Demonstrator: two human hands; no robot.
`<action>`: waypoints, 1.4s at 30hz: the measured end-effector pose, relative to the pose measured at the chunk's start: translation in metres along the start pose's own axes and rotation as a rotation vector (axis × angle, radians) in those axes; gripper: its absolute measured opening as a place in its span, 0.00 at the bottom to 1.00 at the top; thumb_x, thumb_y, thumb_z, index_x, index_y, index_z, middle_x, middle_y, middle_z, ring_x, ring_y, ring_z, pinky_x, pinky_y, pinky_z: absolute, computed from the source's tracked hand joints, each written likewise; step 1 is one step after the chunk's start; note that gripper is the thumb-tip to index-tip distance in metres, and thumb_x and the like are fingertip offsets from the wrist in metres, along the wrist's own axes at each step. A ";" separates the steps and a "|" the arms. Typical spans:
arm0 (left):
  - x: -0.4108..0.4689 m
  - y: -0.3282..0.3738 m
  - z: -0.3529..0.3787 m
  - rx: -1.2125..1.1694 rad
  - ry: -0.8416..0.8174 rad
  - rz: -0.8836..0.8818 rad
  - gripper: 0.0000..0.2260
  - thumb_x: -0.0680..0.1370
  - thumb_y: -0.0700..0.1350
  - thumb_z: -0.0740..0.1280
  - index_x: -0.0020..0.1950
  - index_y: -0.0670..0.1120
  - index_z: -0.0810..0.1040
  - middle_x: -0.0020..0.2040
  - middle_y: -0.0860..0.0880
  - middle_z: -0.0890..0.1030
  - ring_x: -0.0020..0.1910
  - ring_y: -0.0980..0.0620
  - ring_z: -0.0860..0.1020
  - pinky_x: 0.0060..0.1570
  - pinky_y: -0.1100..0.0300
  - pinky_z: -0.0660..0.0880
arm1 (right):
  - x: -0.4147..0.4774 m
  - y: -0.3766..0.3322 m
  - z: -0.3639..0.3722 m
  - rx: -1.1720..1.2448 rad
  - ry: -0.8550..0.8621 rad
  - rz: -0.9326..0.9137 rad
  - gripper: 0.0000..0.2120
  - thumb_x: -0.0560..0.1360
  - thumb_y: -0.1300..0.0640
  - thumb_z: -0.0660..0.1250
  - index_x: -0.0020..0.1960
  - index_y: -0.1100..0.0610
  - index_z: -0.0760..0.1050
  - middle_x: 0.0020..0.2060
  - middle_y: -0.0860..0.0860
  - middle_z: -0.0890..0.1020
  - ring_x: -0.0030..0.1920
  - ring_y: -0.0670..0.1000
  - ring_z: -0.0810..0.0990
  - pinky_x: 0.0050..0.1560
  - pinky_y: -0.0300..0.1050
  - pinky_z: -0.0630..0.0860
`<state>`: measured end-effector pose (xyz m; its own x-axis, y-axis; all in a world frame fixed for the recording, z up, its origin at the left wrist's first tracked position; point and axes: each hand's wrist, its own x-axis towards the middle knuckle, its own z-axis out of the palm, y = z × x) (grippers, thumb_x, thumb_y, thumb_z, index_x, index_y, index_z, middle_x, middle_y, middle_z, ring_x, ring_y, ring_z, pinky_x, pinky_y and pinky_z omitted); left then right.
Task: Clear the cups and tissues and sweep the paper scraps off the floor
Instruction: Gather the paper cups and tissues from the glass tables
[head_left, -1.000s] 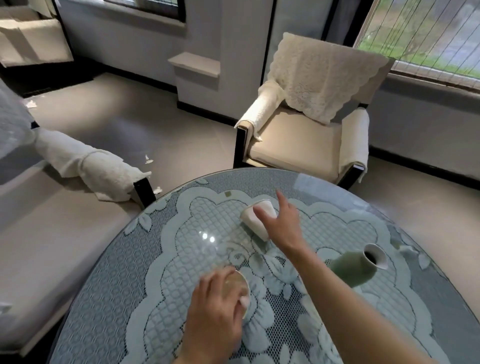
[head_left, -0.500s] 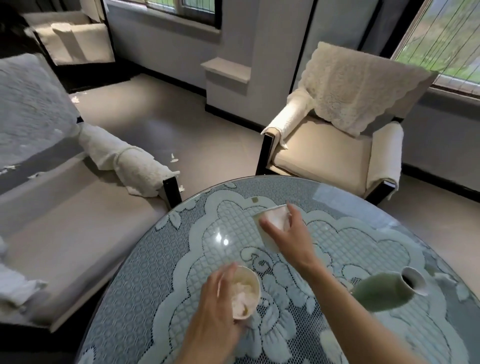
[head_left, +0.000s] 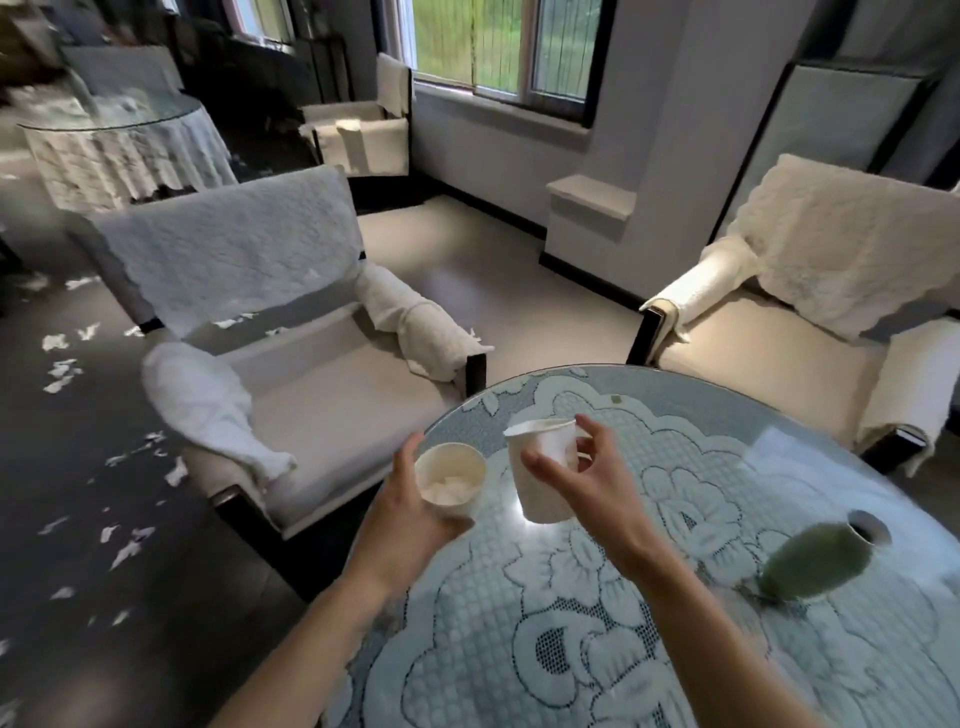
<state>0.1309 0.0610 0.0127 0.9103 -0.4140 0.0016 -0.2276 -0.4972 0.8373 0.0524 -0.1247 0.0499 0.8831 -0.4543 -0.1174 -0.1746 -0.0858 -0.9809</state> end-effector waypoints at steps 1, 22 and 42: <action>0.004 0.000 -0.006 -0.048 0.028 -0.025 0.42 0.64 0.40 0.79 0.71 0.50 0.60 0.56 0.55 0.72 0.53 0.53 0.71 0.43 0.78 0.65 | -0.003 -0.005 0.008 -0.013 -0.012 -0.007 0.42 0.67 0.48 0.74 0.74 0.52 0.57 0.61 0.52 0.71 0.52 0.47 0.76 0.39 0.38 0.79; 0.202 -0.165 -0.343 0.017 0.320 -0.106 0.35 0.62 0.34 0.79 0.65 0.44 0.68 0.57 0.47 0.76 0.54 0.50 0.74 0.47 0.70 0.69 | 0.199 -0.127 0.393 -0.050 -0.252 -0.284 0.29 0.68 0.51 0.77 0.61 0.43 0.64 0.49 0.33 0.74 0.47 0.26 0.73 0.40 0.21 0.69; 0.295 -0.325 -0.624 0.055 0.722 -0.325 0.35 0.64 0.40 0.78 0.67 0.47 0.66 0.60 0.48 0.76 0.54 0.52 0.73 0.47 0.65 0.67 | 0.379 -0.217 0.745 -0.106 -0.702 -0.451 0.35 0.69 0.48 0.74 0.71 0.54 0.65 0.58 0.48 0.77 0.54 0.46 0.78 0.53 0.46 0.78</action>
<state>0.6891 0.5769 0.0822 0.9290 0.3456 0.1321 0.0881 -0.5534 0.8283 0.7499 0.3826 0.1028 0.9380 0.2971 0.1787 0.2508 -0.2256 -0.9414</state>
